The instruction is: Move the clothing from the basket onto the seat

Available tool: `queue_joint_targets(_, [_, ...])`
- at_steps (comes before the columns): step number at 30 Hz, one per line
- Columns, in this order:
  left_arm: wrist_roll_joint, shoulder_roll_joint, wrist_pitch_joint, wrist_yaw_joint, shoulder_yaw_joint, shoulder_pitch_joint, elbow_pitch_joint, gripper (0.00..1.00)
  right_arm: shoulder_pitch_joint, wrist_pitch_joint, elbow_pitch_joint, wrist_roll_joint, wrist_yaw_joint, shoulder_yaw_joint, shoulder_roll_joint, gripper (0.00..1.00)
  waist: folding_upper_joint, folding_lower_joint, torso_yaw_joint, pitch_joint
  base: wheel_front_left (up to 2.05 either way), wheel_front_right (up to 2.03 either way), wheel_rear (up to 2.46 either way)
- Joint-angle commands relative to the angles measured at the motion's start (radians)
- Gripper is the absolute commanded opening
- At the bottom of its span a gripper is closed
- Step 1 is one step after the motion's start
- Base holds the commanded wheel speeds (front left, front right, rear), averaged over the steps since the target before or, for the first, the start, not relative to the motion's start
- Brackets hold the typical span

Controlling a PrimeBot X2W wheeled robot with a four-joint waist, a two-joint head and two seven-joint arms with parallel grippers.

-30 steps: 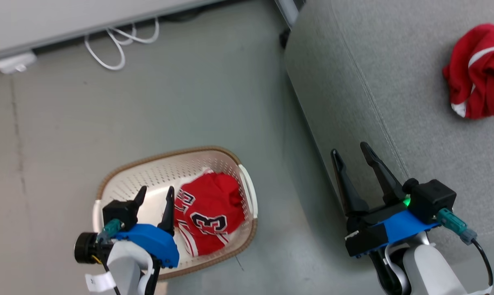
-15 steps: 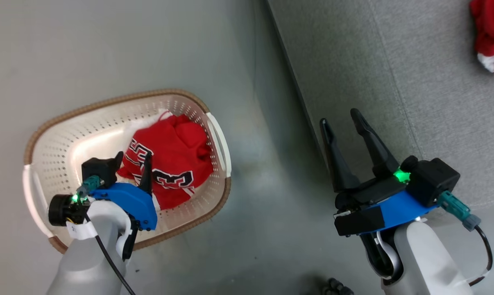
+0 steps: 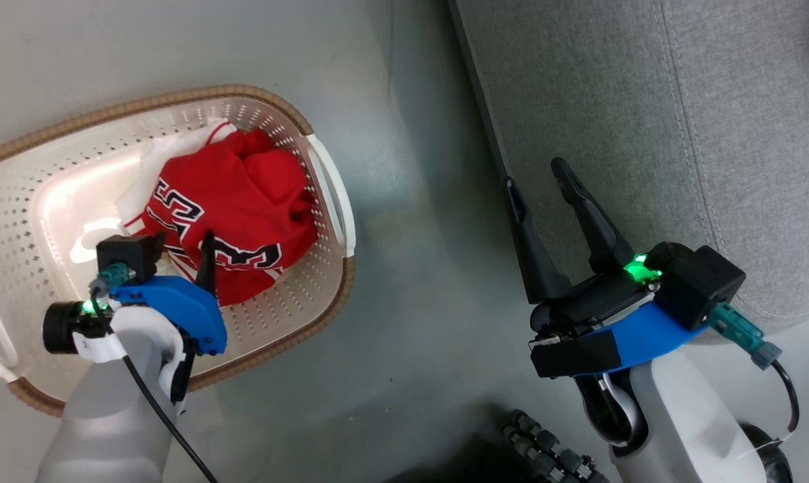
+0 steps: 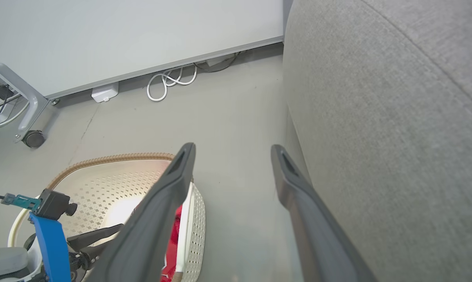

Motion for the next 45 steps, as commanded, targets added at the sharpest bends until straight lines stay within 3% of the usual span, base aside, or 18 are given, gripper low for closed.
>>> queue_joint_targets(1, [-0.01,0.012,-0.007,-0.002,0.001,-0.022,0.004,1.0,-0.015,-0.007,-0.007,0.004,0.0,0.004,0.002,1.0,0.0001,-0.0001,-0.012,0.022,0.0,0.0,0.0])
queue_joint_targets(17, [-0.12,0.079,0.024,-0.001,-0.061,-0.087,0.007,1.0,-0.001,-0.008,-0.049,0.025,0.0,0.042,0.002,1.0,0.0001,-0.0001,-0.031,0.081,0.0,0.0,0.0])
queue_joint_targets(36, [-0.23,0.041,0.058,-0.002,-0.171,-0.127,-0.004,1.0,0.036,-0.009,-0.078,0.002,0.0,0.032,0.002,1.0,0.0001,-0.0001,-0.017,0.099,0.0,0.0,0.0])
queue_joint_targets(37, [-0.234,0.043,0.059,-0.002,-0.178,-0.13,-0.004,0.71,0.036,-0.009,-0.078,0.004,0.0,0.032,0.002,1.0,0.0001,-0.0001,-0.017,0.099,0.0,0.0,0.0])
queue_joint_targets(39, [-0.241,0.046,0.061,-0.002,-0.195,-0.133,-0.005,0.05,0.037,-0.009,-0.079,0.004,0.0,0.031,0.002,1.0,0.0001,-0.0001,-0.017,0.099,0.0,0.0,0.0])
queue_joint_targets(40, [-0.245,0.048,0.062,-0.002,-0.202,-0.135,-0.005,0.0,0.037,-0.009,-0.08,0.004,0.0,0.031,0.002,1.0,0.0001,-0.0001,-0.017,0.099,0.0,0.0,0.0])
queue_joint_targets(45, [-0.27,0.056,0.059,-0.002,-0.235,-0.143,-0.009,0.0,0.032,-0.009,-0.078,0.004,0.0,0.032,0.002,1.0,0.0001,-0.0001,-0.017,0.1,0.0,0.0,0.0])
